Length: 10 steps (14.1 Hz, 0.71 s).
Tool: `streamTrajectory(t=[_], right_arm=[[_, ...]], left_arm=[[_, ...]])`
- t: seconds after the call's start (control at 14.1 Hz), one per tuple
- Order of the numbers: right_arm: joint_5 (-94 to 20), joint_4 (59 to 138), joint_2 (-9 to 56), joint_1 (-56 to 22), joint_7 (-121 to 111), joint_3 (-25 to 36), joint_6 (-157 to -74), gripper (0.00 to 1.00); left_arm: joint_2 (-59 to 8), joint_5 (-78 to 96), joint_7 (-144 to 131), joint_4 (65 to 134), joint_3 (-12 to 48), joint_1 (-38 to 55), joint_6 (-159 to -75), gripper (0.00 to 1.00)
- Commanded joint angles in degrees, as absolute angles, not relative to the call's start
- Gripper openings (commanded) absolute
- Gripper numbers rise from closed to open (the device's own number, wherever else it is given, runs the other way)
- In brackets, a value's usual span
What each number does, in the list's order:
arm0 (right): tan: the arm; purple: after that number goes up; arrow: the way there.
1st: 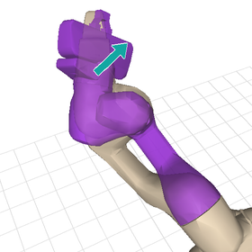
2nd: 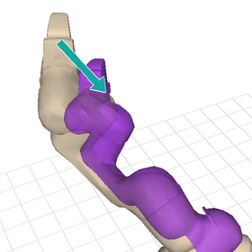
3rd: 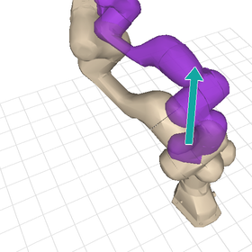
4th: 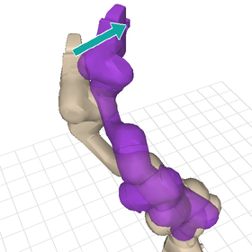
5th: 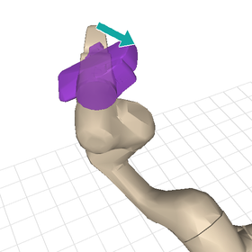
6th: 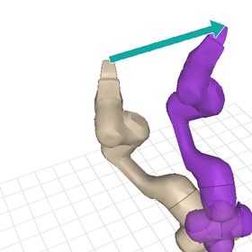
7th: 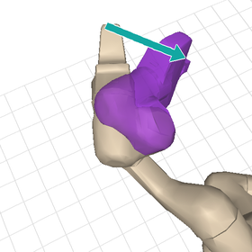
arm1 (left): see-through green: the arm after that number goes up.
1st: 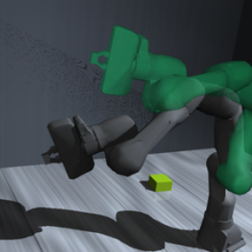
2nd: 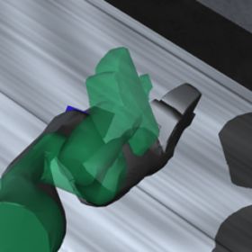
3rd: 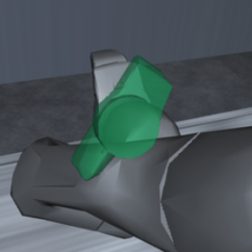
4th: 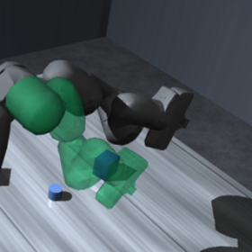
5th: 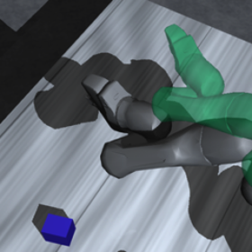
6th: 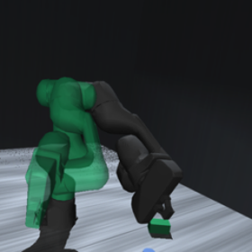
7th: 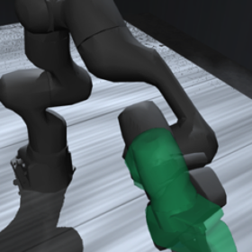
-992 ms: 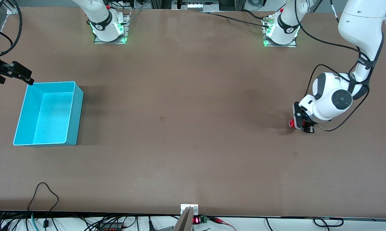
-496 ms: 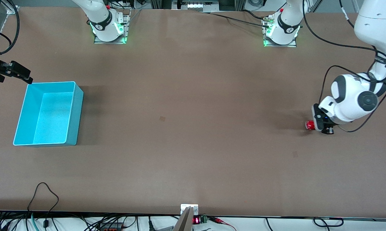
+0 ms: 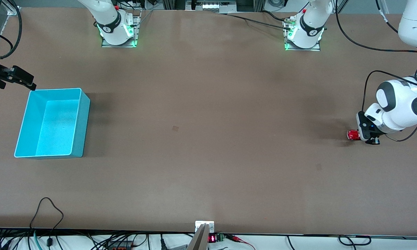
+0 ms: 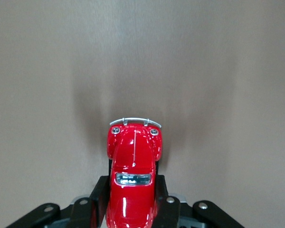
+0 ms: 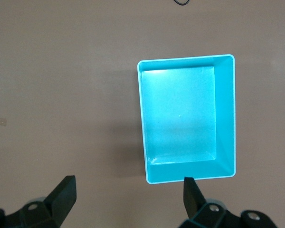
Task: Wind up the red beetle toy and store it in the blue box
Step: 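Drag the car backward along the table with the left gripper, then release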
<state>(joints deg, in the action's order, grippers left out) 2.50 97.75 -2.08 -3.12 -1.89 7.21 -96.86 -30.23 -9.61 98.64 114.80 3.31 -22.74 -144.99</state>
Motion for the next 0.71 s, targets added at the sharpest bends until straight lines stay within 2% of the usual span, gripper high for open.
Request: streamTrajectory(t=[0.0, 0.14, 0.21, 0.28, 0.43, 0.64], right_arm=[[1.9, 96.4, -1.6, -2.7, -2.7, 6.9, -96.0, 1.00], [1.9, 96.4, -1.5, -2.9, -2.7, 6.9, -96.1, 1.00], [1.9, 96.4, -1.5, -2.9, -2.7, 6.9, -96.2, 1.00], [1.9, 96.4, -1.5, -2.9, -2.6, 6.9, -96.2, 1.00], [1.9, 96.5, -1.5, -2.9, -2.6, 6.9, -96.2, 1.00], [1.9, 96.5, -1.5, -2.9, -2.6, 6.9, -96.2, 1.00]], left_arm=[[-32.6, -10.7, 100.3, 112.7, 3.9, -24.1, -145.2, 0.19], [-32.6, -10.7, 100.3, 112.7, 4.0, -24.2, -145.2, 0.42], [-32.6, -10.7, 100.3, 112.6, 4.0, -24.2, -145.3, 0.77], [-32.3, -10.6, 100.5, 112.4, 4.1, -24.3, -145.2, 1.00], [-30.6, -10.5, 101.0, 112.3, 5.2, -24.1, -144.4, 1.00], [-25.8, -10.5, 100.8, 112.2, 6.7, -23.6, -138.4, 1.00]])
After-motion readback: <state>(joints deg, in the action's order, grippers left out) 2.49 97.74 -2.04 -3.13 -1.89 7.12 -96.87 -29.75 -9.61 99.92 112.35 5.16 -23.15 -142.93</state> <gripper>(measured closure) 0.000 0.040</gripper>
